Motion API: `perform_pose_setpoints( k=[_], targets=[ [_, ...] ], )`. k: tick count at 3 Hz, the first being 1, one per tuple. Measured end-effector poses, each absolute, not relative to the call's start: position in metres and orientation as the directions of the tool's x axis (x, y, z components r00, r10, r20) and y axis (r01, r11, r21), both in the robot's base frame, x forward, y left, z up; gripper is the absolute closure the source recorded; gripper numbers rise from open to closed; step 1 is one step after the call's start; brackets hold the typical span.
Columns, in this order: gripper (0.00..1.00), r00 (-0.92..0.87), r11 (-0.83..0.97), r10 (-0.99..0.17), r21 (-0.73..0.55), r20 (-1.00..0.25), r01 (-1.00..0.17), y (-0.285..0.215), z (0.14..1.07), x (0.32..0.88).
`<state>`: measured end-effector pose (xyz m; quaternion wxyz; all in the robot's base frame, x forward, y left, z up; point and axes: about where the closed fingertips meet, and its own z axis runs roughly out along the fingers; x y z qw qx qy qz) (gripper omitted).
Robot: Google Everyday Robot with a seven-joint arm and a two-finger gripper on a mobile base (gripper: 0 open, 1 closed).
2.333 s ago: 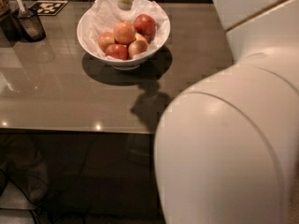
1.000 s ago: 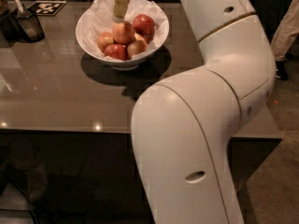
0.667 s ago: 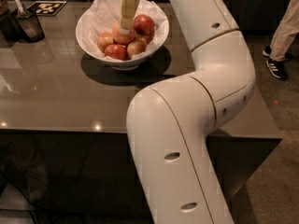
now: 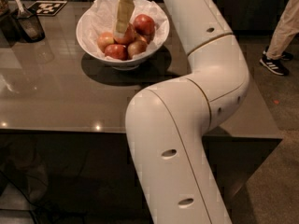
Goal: Pick apple from white bowl
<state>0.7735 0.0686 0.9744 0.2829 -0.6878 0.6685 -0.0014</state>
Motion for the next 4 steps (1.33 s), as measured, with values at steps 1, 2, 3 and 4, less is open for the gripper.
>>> perform_pose_setpoints(
  k=[1,2,3,4],
  targets=[
    [0.0,0.113,0.035,-0.916,-0.358,-0.385,-0.933,0.079,0.954,0.776],
    [0.0,0.127,0.015,-0.912,-0.341,-0.389,-0.94,0.085,0.942,0.777],
    [0.0,0.122,0.026,-0.903,-0.336,-0.412,-0.941,0.077,0.938,0.779],
    [0.0,0.088,0.054,-0.902,-0.313,-0.422,-0.948,0.062,0.926,0.783]
  ],
)
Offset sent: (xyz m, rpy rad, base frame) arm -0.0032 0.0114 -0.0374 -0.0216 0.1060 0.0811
